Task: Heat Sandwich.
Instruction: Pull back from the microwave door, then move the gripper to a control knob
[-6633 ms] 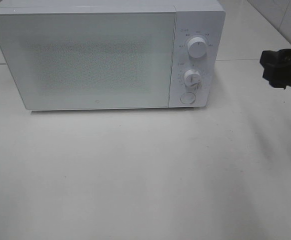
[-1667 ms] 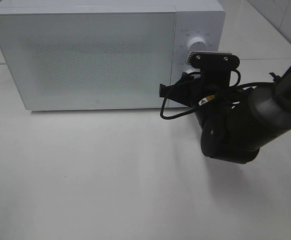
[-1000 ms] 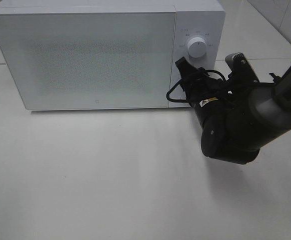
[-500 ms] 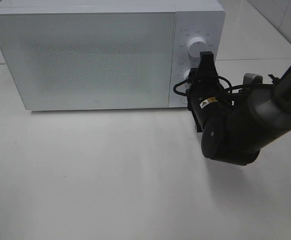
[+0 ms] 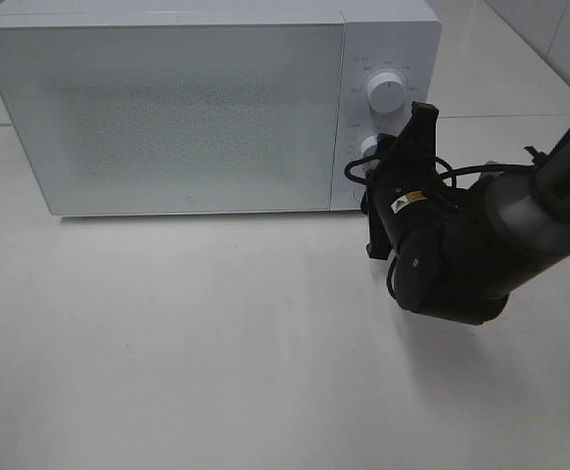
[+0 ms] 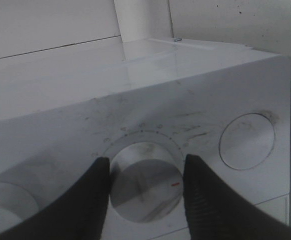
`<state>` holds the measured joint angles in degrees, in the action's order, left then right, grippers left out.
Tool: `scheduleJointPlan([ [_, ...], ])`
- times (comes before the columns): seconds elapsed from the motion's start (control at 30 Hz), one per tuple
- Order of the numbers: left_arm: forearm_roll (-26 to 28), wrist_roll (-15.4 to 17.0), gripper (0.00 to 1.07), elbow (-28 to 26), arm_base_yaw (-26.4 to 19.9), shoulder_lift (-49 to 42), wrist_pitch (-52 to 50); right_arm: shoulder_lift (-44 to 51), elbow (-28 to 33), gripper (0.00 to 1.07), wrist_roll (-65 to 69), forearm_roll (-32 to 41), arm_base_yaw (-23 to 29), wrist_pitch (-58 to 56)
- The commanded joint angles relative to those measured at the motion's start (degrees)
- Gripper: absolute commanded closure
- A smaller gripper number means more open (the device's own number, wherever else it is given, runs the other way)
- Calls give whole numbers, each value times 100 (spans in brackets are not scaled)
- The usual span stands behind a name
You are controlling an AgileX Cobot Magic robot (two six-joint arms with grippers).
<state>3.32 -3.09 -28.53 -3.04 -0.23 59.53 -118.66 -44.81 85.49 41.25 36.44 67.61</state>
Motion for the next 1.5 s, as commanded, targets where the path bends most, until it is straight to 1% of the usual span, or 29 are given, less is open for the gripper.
scheduleJointPlan([
  [0.03,-17,34,6,23,-6,-155,-52,46,-63,91,-40,-367,11,435],
  [0.47,-17,34,6,23,-6,-155,-52,46,-63,89,-149,-361,11,435],
  [0.63,-17,34,6,23,-6,-155,-52,46,-63,85,-178,-355,11,435],
  [0.73,-17,34,6,23,-6,-155,-52,46,-63,76,-201,-321,11,435],
  [0.77,-17,34,6,23,-6,-155,-52,46,-63,70,-201,-304,11,435],
  [0.8,-17,34,6,23,-6,-155,-52,46,-63,70,-201,-304,11,435],
  [0.9,-17,34,6,23,-6,-155,-52,46,-63,62,-286,-241,11,441],
  [0.93,-17,34,6,23,-6,-155,-52,46,-63,57,-332,-166,11,441],
  [0.97,-17,34,6,23,-6,-155,-52,46,-63,57,-332,-166,11,441],
  [1.07,-17,34,6,23,-6,-155,-52,46,-57,46,-344,-166,11,441],
  [1.1,-17,34,6,23,-6,-155,-52,46,-57,39,-344,-166,11,441],
  [1.13,-17,34,6,23,-6,-155,-52,46,-57,39,-344,-166,11,441],
  [1.23,-17,34,6,23,-6,-155,-52,46,-57,31,-413,-166,11,413],
  [1.5,-17,34,6,23,-6,-155,-52,46,-57,31,-619,-183,11,372],
])
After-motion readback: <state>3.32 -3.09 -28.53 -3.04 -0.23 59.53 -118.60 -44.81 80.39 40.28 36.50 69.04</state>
